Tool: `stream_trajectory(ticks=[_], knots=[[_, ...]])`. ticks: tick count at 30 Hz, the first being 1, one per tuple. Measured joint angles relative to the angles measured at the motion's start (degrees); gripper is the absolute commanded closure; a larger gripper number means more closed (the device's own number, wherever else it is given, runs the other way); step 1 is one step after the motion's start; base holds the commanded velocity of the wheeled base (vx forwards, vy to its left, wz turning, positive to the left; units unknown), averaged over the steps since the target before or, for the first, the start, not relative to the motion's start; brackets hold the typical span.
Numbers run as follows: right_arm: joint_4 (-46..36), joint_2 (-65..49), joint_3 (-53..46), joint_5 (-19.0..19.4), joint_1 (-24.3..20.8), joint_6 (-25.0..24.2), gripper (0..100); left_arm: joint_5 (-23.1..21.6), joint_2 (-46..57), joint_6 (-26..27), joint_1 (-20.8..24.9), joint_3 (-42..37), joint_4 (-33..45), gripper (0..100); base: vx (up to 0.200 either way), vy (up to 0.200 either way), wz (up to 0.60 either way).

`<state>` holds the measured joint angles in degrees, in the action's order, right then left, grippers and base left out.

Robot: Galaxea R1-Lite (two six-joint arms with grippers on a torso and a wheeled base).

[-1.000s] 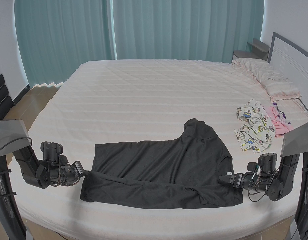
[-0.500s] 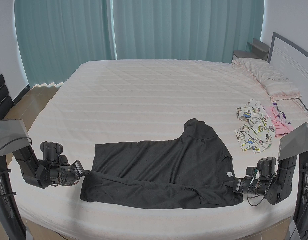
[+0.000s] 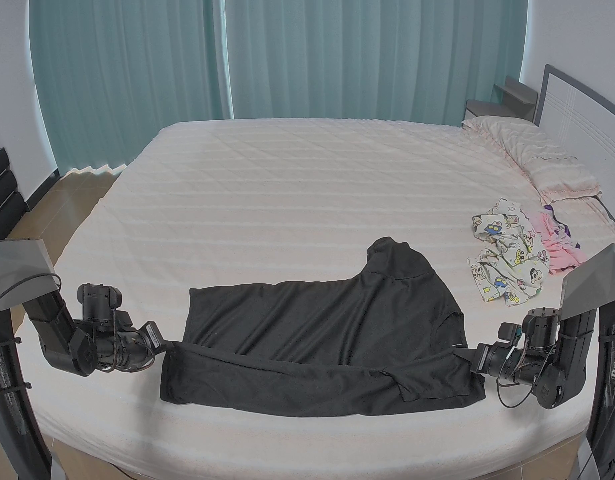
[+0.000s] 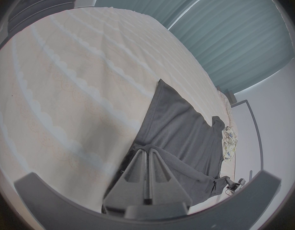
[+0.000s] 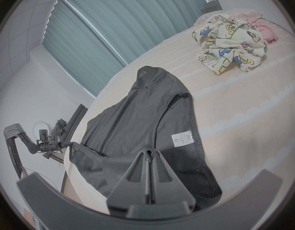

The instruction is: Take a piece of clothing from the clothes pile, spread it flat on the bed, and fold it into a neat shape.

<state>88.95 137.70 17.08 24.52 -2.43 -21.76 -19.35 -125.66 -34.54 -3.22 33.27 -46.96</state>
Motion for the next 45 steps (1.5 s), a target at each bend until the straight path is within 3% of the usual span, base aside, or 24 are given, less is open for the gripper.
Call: stream_trajectory(ticks=[22,31,45], knots=[[-0.2,0.6,5.1,-0.5,1.5,-0.3,100,0.3,-2.0,-0.2,-1.0,1.1,-0.2,100,0.000,0.000,0.00],[-0.2,3.2,7.3,-0.5,1.7,-0.3,100,6.3,-3.6,-0.1,0.6,2.1,-0.5,100,0.000,0.000,0.00],[-0.3,5.8,8.9,-0.5,1.8,-0.2,100,7.5,-4.8,-0.1,2.6,3.3,-0.2,100,0.000,0.000,0.00]])
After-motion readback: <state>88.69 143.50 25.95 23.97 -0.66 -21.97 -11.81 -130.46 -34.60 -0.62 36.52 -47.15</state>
